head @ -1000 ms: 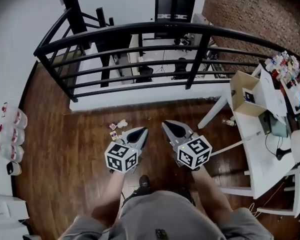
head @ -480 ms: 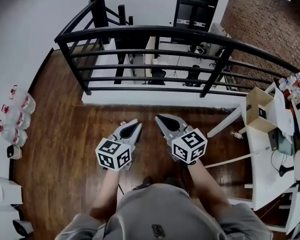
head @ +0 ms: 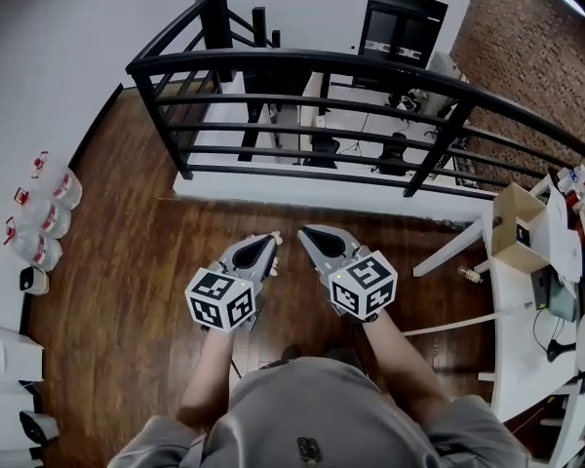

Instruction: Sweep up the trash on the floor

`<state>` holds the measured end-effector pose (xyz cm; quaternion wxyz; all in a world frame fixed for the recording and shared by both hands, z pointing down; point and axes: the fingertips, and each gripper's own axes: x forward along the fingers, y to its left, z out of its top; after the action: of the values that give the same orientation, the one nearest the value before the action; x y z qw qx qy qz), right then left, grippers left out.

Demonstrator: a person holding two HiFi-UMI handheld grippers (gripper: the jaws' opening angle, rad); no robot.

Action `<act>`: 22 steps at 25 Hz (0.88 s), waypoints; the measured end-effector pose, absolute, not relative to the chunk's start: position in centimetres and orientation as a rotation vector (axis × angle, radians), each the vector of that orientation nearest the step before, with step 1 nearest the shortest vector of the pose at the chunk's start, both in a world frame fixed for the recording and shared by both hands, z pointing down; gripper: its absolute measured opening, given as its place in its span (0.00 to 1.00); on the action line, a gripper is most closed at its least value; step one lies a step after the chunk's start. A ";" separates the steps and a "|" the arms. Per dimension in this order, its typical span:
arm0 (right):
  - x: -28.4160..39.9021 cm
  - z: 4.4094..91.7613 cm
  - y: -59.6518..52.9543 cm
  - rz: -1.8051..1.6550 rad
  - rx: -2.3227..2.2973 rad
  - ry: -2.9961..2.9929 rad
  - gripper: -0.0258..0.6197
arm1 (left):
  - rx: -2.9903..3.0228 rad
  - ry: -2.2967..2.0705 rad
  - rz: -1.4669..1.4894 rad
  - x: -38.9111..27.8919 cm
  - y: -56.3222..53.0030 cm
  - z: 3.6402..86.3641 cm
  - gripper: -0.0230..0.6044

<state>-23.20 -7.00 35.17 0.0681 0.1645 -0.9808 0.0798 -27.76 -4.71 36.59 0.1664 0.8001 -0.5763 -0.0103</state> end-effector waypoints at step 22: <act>-22.3 34.2 -6.7 0.215 0.551 -2.961 0.04 | 2.300 -1.620 -0.022 -26.7 -4.3 36.5 0.04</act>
<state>-22.33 -6.70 34.15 0.0609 0.1821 -0.9788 0.0710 -26.66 -4.30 36.46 0.1635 0.8066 -0.5681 -0.0077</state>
